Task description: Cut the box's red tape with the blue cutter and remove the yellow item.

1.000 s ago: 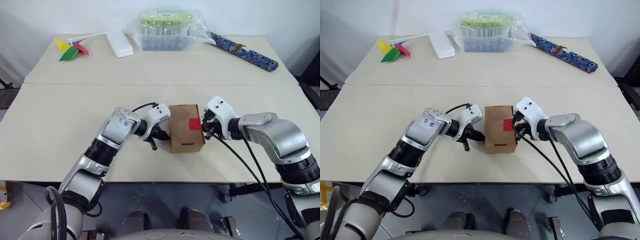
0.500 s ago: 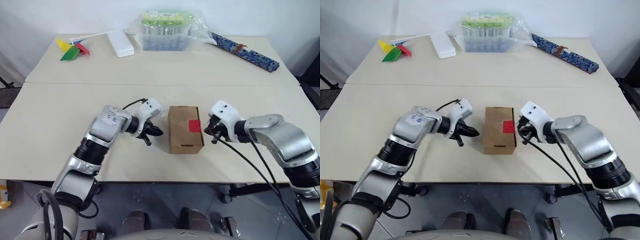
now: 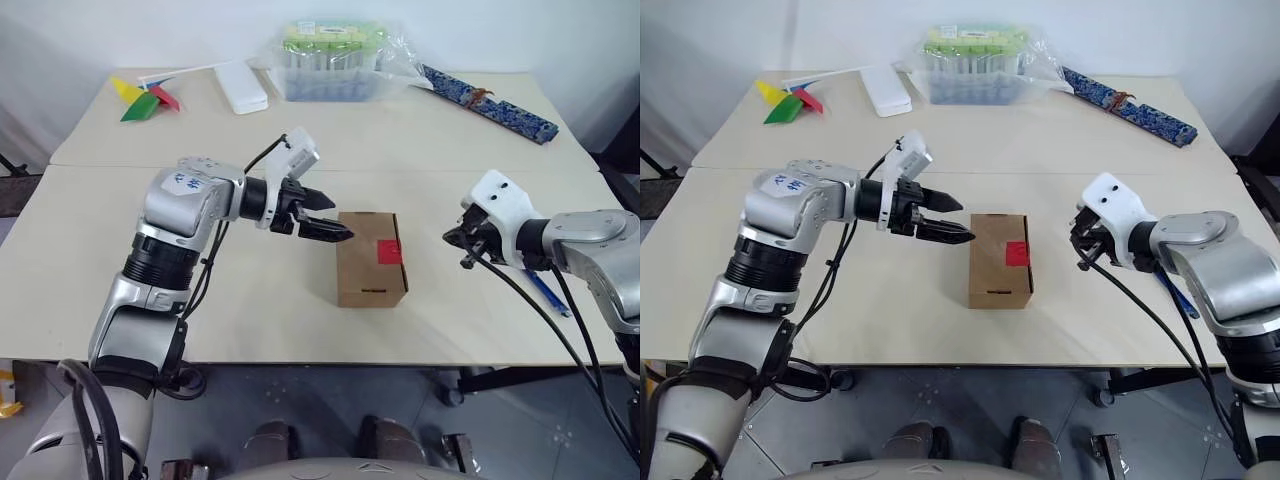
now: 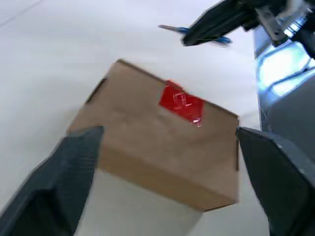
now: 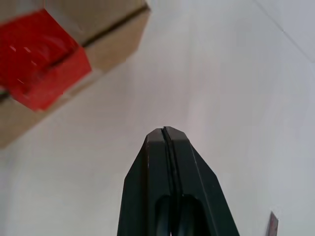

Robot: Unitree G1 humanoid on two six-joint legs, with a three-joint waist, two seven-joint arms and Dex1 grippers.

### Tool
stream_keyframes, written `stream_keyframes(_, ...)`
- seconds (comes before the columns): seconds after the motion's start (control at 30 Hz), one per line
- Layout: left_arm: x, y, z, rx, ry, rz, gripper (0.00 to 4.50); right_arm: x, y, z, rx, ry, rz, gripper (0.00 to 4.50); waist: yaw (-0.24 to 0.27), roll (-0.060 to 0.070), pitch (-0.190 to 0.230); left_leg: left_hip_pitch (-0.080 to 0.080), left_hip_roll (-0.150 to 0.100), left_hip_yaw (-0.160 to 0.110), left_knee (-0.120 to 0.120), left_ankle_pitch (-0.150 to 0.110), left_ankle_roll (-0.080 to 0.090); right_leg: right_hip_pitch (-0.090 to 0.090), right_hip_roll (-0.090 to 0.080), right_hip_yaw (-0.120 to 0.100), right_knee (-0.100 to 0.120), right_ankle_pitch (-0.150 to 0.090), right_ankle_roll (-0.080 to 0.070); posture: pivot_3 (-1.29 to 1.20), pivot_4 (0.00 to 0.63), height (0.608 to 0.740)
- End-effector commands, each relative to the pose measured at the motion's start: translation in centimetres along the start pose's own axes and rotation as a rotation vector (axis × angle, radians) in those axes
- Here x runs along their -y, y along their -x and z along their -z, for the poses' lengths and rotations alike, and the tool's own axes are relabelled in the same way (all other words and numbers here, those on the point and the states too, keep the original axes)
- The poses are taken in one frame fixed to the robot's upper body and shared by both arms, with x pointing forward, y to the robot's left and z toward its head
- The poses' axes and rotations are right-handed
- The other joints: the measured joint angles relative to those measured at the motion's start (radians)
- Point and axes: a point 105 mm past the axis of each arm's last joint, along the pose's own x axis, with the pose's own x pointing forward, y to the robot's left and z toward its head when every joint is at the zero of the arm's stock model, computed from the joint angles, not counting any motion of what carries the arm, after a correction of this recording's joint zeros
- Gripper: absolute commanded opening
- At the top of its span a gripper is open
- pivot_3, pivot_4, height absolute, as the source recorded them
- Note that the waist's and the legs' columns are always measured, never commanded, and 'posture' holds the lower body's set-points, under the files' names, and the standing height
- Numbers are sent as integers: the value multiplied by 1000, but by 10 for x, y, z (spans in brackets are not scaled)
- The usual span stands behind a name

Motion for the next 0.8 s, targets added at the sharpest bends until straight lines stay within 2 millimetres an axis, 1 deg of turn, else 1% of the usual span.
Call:
stream_keyframes(0.03, 2, -7, -12, 14, -85, 21, 4468, 0, 9, -18, 64, 18, 35, 0, 0, 0, 0, 0, 0, 0, 0, 0, 0, 0, 0, 0, 0, 0, 0, 0, 150, 740)
stream_keyframes(0.17, 0, -13, -11, -1, -90, 25, 4468, -6, 9, -19, 71, 20, 34, 0, -1, 0, 0, 0, 0, 0, 0, 0, 0, 0, 0, 0, 0, 0, 0, 0, 150, 740)
stream_keyframes(0.27, -6, -11, -17, 30, -46, -8, 3873, -6, 8, -18, 77, 7, 49, 0, 0, 0, 0, 0, 0, 0, 0, 0, 0, 0, 0, 0, 1, 0, 0, 0, 150, 740)
stream_keyframes(0.4, -5, -9, -24, 55, -55, 0, 2670, -6, 7, -17, 83, -2, 56, 0, 0, 0, 0, 0, 0, 0, 0, 0, 0, 0, 0, 0, 1, 0, 0, 0, 150, 740)
stream_keyframes(0.5, -3, -9, -22, 34, -69, 15, 1753, -6, 8, -19, 90, -6, 54, 0, 0, 0, 0, 0, 0, 0, 0, 0, 0, -1, 0, 0, 1, 0, 0, 0, 150, 740)
stream_keyframes(0.6, 0, -15, -14, -6, -81, 47, 791, -6, 7, -23, 98, -5, 50, 0, 0, 0, 0, 0, 0, 0, 0, 0, 0, 0, 0, 0, 1, 0, 0, 0, 150, 740)
stream_keyframes(0.67, 2, -19, -11, -22, -80, 71, 172, -7, 5, -25, 100, -9, 40, 385, 0, 0, 0, 0, 0, 0, 0, 0, 0, -1, 0, 0, 1, 0, 0, 0, 150, 740)
stream_keyframes(0.7, 2, -22, -8, -36, -87, 77, 0, -8, 4, -26, 97, -15, 36, 611, -1, 0, 0, 0, 0, 0, 0, 0, 0, -1, 0, 0, 1, 0, 0, 0, 150, 740)
stream_keyframes(0.8, 1, -29, -4, -65, -104, 95, 0, -10, 2, -29, 98, -20, 26, 1633, 0, 0, 0, 0, 0, 0, 0, 0, 0, -1, 0, 0, 2, 0, 0, 0, 150, 740)
